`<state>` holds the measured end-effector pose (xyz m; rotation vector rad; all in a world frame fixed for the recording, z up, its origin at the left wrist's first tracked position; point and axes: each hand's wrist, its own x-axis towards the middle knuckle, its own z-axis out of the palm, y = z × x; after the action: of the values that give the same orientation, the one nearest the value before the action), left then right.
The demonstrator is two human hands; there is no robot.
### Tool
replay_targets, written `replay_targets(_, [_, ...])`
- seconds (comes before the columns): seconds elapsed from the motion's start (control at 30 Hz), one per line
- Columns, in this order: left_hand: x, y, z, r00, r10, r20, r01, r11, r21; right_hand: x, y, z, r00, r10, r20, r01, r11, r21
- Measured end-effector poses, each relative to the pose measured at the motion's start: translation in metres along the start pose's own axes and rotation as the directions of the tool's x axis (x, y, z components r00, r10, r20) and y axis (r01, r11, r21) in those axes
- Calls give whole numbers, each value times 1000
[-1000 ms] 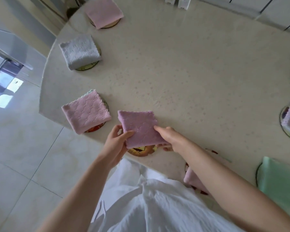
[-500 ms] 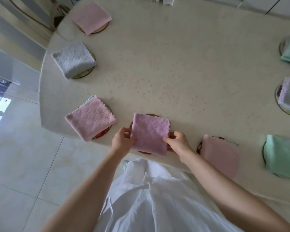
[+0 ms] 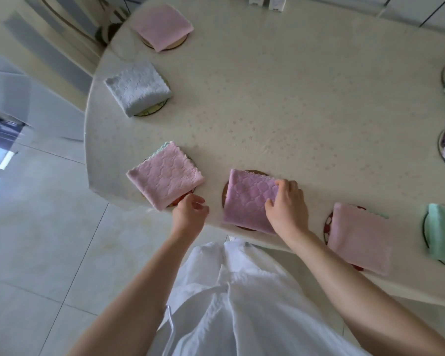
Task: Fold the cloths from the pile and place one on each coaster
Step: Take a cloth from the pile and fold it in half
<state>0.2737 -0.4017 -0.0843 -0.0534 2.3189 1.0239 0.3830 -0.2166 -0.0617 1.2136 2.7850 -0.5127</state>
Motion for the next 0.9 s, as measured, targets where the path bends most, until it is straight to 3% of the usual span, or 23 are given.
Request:
replay_targets(0.33, [12,-43,-79,978,-91,-189,46,972,-230,21,-92,23,977,-110,183,65,970,236])
replay_targets(0.47, [22,-43,-90,955,-237,-180,164,924,-345,32,-126,31,953,-192,233,135,961,241])
replay_targets(0.57, [31,-37,-92,947,-307,-94,237,867,-439,44,-147,35,933,-224,280,144,949,279])
replay_targets(0.73, [44,-31,-95,942,-336,-14,300,857,-420,68,-171,46,913,-167,373,46,949,311])
replay_targets(0.9, [52,-29,-95,924,-380,-36,360,899,-248,86,-184,53,876,-126,465,11,970,242])
